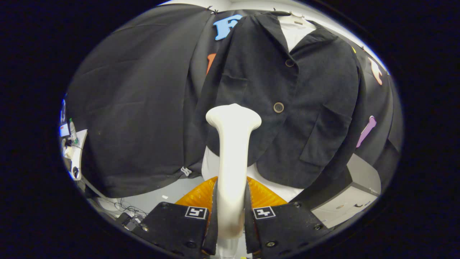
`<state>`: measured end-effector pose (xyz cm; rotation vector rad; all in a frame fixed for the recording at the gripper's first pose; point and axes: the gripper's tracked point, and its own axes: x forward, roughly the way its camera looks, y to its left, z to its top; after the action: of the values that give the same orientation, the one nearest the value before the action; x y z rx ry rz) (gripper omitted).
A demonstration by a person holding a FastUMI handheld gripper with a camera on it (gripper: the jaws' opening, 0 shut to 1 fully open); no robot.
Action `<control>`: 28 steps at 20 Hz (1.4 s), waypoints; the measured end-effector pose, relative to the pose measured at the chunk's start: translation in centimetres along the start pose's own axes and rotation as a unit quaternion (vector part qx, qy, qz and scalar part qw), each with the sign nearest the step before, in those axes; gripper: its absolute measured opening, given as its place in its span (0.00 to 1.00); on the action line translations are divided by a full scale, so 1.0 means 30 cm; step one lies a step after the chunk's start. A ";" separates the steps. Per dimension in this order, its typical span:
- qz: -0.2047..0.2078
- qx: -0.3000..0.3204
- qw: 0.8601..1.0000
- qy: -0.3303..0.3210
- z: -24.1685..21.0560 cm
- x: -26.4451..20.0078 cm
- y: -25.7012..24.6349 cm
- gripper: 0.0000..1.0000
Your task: Iron the clothes twice with a garment steamer, once on the left side and once on the right side.
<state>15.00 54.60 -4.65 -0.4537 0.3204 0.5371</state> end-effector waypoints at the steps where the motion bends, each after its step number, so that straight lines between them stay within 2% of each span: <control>1: 0.003 0.000 1.000 0.012 -0.034 0.009 -0.002 0.33; 5: 0.008 0.004 0.999 0.031 -0.104 0.011 -0.021 0.33; 18: 0.004 0.022 1.000 0.011 -0.052 -0.070 -0.099 0.33; 28: -0.046 0.069 0.996 -0.014 -0.112 -0.277 -0.379 0.33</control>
<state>13.95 40.78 -0.42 -0.3246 0.3061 0.4285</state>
